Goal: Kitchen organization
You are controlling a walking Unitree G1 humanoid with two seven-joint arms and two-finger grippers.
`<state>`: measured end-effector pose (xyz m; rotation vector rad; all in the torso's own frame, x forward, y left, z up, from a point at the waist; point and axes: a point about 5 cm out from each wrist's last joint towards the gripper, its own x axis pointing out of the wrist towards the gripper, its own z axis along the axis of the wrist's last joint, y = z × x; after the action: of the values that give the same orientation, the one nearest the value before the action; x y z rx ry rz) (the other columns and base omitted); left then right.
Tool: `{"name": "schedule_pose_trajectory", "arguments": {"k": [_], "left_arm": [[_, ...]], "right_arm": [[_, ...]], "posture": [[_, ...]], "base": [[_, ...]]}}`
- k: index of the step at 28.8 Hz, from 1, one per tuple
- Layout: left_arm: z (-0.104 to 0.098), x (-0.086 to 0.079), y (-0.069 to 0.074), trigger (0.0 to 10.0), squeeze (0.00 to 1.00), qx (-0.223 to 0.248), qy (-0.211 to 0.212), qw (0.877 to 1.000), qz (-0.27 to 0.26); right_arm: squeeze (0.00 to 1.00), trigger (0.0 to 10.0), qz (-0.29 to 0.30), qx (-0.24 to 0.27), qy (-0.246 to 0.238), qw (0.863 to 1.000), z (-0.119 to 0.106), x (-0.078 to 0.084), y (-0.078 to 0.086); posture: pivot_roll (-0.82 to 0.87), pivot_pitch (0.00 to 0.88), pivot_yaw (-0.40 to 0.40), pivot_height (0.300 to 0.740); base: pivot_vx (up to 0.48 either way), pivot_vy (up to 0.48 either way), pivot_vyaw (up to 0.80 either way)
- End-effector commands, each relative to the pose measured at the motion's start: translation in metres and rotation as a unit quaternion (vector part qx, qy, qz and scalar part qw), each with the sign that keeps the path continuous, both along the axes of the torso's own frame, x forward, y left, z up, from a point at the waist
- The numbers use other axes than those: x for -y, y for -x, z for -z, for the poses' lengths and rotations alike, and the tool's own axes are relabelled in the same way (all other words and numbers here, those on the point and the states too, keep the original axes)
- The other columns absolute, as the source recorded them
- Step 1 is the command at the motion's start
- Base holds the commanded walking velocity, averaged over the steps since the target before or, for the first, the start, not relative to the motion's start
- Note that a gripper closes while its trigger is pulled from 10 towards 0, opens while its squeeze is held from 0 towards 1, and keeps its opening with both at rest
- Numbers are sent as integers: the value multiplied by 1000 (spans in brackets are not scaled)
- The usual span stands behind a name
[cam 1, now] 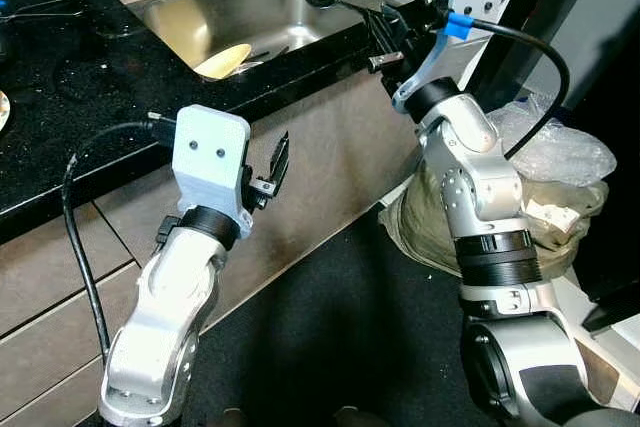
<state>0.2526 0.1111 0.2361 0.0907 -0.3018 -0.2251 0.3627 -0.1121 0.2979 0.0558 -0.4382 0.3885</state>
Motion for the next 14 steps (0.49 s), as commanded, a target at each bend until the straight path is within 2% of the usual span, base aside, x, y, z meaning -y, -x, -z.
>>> {"name": "schedule_pose_trajectory", "arguments": {"k": [1,5,14], "left_arm": [[-1,0,2,10000,0,5,-5,1000,1],[-1,0,2,10000,0,7,-4,1000,0],[0,-2,3,10000,0,4,-7,1000,-3]], "right_arm": [[0,10000,0,8,-4,1000,-2,1,0],[0,10000,0,8,-5,1000,-2,1,0],[0,10000,3,7,-6,1000,-1,3,0]], "posture": [[66,69,-72,740],[66,72,-72,740],[67,78,-69,740]], "base": [[345,0,0],[277,0,0],[375,0,0]]}}
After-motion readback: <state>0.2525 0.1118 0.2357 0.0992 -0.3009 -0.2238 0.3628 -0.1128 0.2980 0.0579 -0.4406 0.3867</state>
